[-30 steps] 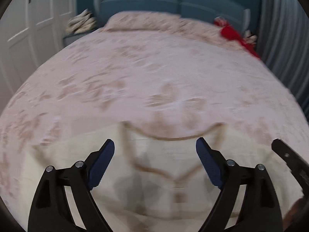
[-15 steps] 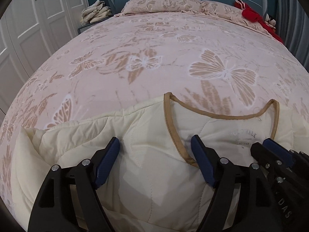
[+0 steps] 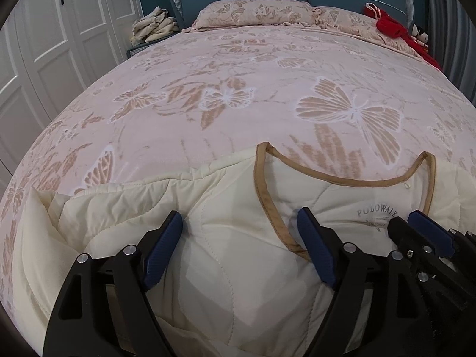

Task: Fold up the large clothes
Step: 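Grasp the folded jacket edge with the right gripper and fold it over again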

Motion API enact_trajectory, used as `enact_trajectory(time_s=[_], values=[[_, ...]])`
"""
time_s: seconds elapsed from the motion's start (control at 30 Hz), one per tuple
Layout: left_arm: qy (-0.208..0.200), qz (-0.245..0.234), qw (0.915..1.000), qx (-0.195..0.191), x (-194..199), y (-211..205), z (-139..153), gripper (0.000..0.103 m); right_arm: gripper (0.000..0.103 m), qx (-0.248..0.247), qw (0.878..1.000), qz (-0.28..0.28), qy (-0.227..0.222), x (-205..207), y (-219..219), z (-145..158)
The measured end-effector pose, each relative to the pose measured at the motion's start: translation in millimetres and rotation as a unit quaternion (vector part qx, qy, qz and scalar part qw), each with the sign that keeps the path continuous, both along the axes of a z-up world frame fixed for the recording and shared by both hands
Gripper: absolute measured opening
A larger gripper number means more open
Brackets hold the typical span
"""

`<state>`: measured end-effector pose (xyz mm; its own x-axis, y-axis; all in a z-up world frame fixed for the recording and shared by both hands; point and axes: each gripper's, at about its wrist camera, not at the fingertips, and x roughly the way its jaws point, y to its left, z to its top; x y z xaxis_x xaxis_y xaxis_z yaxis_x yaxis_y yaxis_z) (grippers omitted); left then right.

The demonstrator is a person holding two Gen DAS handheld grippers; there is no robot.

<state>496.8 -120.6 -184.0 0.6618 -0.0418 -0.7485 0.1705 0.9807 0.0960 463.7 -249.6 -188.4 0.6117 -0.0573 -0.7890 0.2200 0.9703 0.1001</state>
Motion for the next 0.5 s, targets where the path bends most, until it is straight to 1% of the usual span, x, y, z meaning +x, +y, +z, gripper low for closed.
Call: enact_trajectory(time_s=[0.17, 0.2, 0.23, 0.27, 0.33, 0.4, 0.43, 0.47, 0.5], values=[[-0.008, 0.007, 0.9999, -0.003, 0, 2, 2, 0.078, 0.018, 0.000, 1.000, -0.005, -0.007, -2, 0, 1], [-0.011, 0.013, 0.9998, -0.004, -1, 3, 3, 0.076, 0.013, 0.000, 1.000, -0.009, -0.016, -5, 0, 3], [-0.017, 0.025, 0.9995, -0.008, -1, 7, 6, 0.069, 0.009, 0.002, 0.999, -0.019, -0.026, -8, -3, 6], [-0.019, 0.031, 0.9992, -0.017, -2, 12, 8, 0.064, 0.000, 0.010, 0.999, -0.031, -0.035, -12, -8, 8], [-0.023, 0.044, 0.9967, -0.065, -6, 30, 20, 0.063, 0.000, 0.048, 0.995, -0.059, -0.062, -26, -26, 17], [-0.031, 0.065, 0.9920, -0.103, -17, 51, 37, 0.068, 0.014, 0.063, 0.990, -0.089, -0.095, -47, -38, 36], [-0.037, 0.072, 0.9897, -0.118, -24, 61, 45, 0.078, 0.019, 0.066, 0.987, -0.099, -0.108, -59, -42, 46], [-0.049, 0.074, 0.9859, -0.141, -43, 78, 63, 0.087, 0.034, 0.070, 0.983, -0.109, -0.129, -85, -47, 62], [-0.059, 0.070, 0.9847, -0.149, -58, 89, 76, 0.090, 0.050, 0.070, 0.982, -0.111, -0.136, -103, -48, 72]])
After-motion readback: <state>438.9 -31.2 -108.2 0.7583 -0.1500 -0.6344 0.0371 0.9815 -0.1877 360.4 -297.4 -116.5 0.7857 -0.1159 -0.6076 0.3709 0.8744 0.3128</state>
